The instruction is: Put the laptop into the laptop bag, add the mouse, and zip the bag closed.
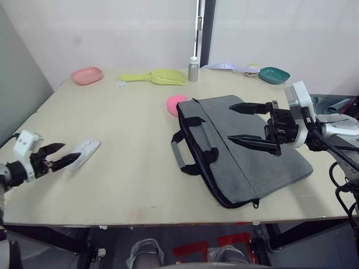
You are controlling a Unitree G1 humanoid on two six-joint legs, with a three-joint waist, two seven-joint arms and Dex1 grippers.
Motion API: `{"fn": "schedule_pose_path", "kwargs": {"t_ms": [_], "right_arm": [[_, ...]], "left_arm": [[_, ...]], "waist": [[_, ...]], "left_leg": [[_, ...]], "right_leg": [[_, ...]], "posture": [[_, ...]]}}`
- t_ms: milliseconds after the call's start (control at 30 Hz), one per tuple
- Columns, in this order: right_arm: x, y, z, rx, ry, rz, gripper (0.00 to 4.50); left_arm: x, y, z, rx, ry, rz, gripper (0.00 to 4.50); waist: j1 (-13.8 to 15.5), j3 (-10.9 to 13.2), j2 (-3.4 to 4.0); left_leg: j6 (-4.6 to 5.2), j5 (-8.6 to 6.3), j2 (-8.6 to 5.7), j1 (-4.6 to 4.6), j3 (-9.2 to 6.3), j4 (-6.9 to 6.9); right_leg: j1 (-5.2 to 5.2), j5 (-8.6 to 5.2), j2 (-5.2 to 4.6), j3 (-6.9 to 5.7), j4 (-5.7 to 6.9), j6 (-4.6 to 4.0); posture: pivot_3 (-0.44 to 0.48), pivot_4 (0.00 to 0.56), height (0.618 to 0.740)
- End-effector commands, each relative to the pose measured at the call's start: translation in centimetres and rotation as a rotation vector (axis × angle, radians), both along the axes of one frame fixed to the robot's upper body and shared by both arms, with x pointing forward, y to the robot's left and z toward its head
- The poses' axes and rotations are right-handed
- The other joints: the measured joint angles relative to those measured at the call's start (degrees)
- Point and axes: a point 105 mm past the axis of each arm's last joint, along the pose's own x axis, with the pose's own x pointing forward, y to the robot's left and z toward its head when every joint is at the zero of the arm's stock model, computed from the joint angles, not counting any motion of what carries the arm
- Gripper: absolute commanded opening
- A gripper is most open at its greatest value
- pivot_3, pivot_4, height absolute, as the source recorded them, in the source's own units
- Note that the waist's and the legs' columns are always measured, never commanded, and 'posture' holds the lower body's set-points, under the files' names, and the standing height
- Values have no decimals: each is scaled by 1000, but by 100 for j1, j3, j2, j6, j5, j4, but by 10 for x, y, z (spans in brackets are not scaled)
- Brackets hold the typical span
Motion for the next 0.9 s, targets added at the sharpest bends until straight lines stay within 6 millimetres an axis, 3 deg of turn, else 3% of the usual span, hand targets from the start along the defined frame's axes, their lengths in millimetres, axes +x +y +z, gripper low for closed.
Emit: {"fn": "schedule_pose_path", "kwargs": {"t_ms": [33,600,767,900], "right_arm": [[-2,-4,9,11,-42,-31,4493],[-6,-4,7,1,-38,-58,4493],[-5,-3,5,3,-34,-55,4500],[-5,1,-3,-24,9,-55,4500]], "left_arm": [[10,-3,1,38,-21,12,4380],[15,-4,-26,36,77,42,4380],[13,-1,-26,48,79,45,2877],[16,-5,-14,32,22,22,2854]], "waist": [[2,0,0],[13,0,0],[11,0,0],[11,0,0]], "left_leg": [[0,0,0,0,0,-1],[-2,0,0,1,0,-4],[-2,0,-1,2,0,-4],[-3,0,-1,1,0,-4]], "right_leg": [[-1,0,0,0,0,0],[0,0,0,0,-4,0],[0,0,-1,0,-3,0],[0,0,-1,1,-4,1]], "posture": [[0,150,740],[0,150,740],[0,150,740],[0,150,740]]}}
